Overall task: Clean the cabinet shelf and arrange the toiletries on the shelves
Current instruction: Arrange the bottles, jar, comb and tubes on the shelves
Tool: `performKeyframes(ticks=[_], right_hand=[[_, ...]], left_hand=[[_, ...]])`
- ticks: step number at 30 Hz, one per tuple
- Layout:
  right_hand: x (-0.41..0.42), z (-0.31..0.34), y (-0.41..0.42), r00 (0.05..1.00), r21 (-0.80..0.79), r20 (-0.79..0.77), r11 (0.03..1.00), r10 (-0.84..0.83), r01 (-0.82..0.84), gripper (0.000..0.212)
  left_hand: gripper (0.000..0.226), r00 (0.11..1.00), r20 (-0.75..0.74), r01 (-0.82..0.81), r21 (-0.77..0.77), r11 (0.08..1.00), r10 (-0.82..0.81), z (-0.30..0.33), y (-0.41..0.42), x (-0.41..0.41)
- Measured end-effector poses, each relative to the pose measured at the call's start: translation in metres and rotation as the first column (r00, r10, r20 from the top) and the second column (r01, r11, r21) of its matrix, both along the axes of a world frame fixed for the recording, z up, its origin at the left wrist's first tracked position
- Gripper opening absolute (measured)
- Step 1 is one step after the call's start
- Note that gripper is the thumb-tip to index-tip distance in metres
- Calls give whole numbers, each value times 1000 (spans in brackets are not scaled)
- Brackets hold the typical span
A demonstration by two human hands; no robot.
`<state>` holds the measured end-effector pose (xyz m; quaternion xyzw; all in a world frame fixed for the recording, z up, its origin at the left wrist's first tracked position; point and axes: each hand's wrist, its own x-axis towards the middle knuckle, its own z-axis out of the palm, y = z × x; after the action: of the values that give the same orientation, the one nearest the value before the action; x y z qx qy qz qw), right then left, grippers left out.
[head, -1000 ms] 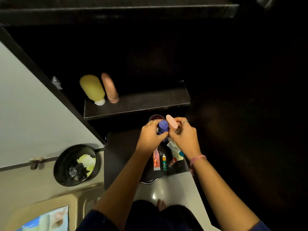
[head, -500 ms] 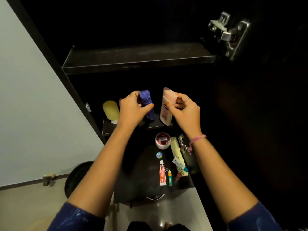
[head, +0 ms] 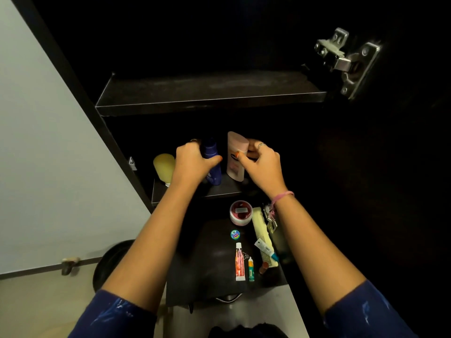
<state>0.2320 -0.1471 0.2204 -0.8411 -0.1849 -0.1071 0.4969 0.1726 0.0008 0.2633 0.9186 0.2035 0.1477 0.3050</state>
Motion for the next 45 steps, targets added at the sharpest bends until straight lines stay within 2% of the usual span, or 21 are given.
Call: performKeyframes(ticks=[7, 17, 21, 24, 27, 30, 34, 40, 45], right_hand=[[2, -2, -1, 1000, -34, -12, 999, -5, 4, 21], [-5, -3, -10, 999, -55, -26, 998, 30, -31, 34], [-18, -6, -23, 994, 77, -105, 997, 3, 5, 40], [-37, -14, -37, 986, 210, -149, 973, -68, 99, 33], [-54, -34, -51, 971, 220, -186, 957, -147, 187, 24], [-64, -59, -64, 945, 158, -270, 960, -185, 233, 19], [-79, -94, -79, 908, -9, -367, 977, -203, 215, 18], [-105, -155, -98, 818, -216, -514, 962, -259, 169, 27], [-120, -192, -103, 731, -334, -637, 942, -246, 27, 33]], left_hand=[[50, 999, 36, -13, 33, 999, 12, -7, -4, -2], [58, 997, 75, -22, 43, 999, 19, -17, -3, -4], [58, 997, 79, -28, 29, 999, 26, -18, -3, -7], [57, 994, 103, -39, 30, 999, 36, -15, -4, -14], [60, 987, 150, -55, 8, 998, 53, -12, -7, -27], [66, 980, 190, -48, -72, 996, 61, -17, -13, -44], [64, 977, 205, -10, -232, 973, 59, -35, -29, -69], [57, 1000, 21, -5, -365, 931, 14, -97, -49, -81], [50, 990, -125, 4, -392, 920, -58, -155, -71, -84]])
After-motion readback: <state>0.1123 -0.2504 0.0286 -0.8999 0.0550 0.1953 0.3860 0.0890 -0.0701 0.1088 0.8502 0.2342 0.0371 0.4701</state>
